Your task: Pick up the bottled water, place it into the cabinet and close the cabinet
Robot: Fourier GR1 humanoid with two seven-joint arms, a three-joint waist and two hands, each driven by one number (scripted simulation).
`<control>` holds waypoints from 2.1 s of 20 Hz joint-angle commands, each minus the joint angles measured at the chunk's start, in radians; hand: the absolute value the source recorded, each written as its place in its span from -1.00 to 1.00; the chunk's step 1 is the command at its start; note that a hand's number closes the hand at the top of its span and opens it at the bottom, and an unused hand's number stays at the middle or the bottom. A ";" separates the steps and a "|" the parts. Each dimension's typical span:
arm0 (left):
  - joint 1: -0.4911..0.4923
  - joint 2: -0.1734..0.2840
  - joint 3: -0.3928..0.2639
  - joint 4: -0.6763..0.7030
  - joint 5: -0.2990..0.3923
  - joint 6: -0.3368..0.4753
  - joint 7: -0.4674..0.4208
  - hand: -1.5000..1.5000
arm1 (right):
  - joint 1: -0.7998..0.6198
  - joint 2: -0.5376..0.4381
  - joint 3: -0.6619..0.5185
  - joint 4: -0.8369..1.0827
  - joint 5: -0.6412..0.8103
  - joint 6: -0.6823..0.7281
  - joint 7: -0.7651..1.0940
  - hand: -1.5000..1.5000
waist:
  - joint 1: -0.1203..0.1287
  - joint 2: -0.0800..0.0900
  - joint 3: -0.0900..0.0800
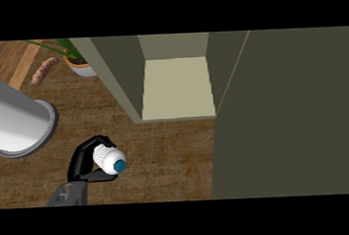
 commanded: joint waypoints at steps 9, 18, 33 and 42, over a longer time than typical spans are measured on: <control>-0.007 -0.132 -0.182 -0.116 0.112 0.015 0.107 1.00 | 0.098 -0.061 -0.002 -0.168 -0.002 -0.030 0.039 -1.00 | 0.000 -0.001 -0.009; -0.118 -0.133 -0.452 -0.331 0.377 0.239 0.417 1.00 | 0.078 -0.063 -0.037 -0.055 -0.038 -0.006 -0.073 -1.00 | -0.006 -0.001 -0.009; -0.476 -0.134 -0.590 -0.248 0.586 0.554 0.688 1.00 | 0.124 -0.107 -0.175 -0.123 -0.139 0.033 -0.083 -1.00 | -0.029 0.011 -0.009; -0.631 -0.134 -0.514 0.011 0.618 0.659 0.632 1.00 | 0.102 -0.080 -0.167 -0.086 -0.134 0.050 -0.107 -1.00 | -0.041 0.024 -0.009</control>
